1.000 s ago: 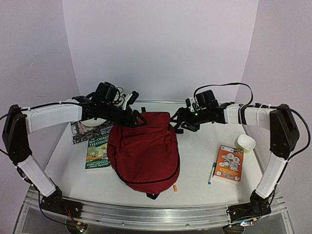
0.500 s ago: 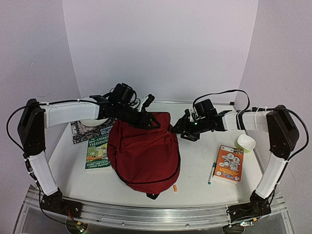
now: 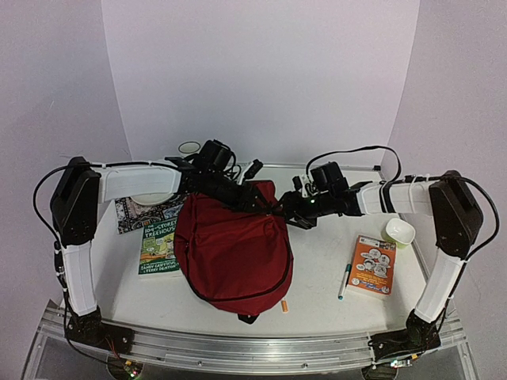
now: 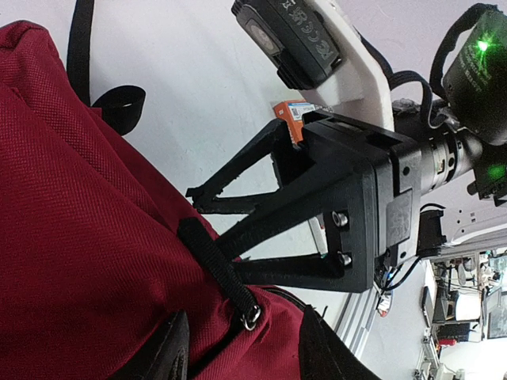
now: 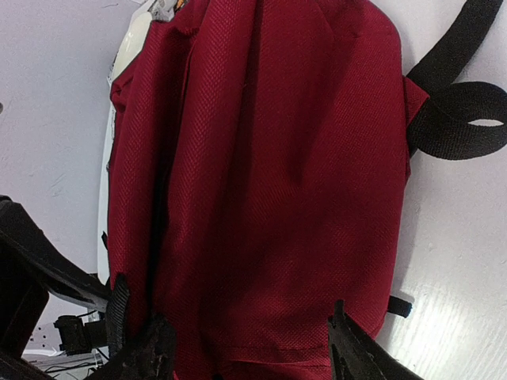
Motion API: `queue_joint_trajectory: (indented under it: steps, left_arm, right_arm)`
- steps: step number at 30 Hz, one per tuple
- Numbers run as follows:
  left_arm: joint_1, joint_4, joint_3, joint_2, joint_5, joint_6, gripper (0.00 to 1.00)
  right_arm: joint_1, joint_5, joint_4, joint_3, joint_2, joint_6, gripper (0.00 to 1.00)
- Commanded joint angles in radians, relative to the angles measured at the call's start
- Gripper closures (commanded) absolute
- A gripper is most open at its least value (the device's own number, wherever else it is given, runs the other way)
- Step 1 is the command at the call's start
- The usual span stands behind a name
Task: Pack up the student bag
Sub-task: Grab the student bag from the lower front pocket.
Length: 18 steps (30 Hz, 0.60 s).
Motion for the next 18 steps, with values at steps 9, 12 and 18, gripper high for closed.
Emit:
queue_joint_trajectory:
  steps: [9, 12, 18]
  left_arm:
    - [-0.006, 0.033, 0.107, 0.066, 0.021, -0.044, 0.58]
    - [-0.005, 0.033, 0.114, 0.076, 0.024, -0.051, 0.62]
    - [-0.012, 0.034, 0.122, 0.089, 0.027, -0.057, 0.70]
  right_arm:
    - [0.040, -0.058, 0.033, 0.052, 0.017, -0.016, 0.38]
    - [0.046, -0.061, 0.033, 0.057, 0.014, -0.019, 0.39]
    - [0.055, -0.062, 0.031, 0.069, 0.010, -0.028, 0.41]
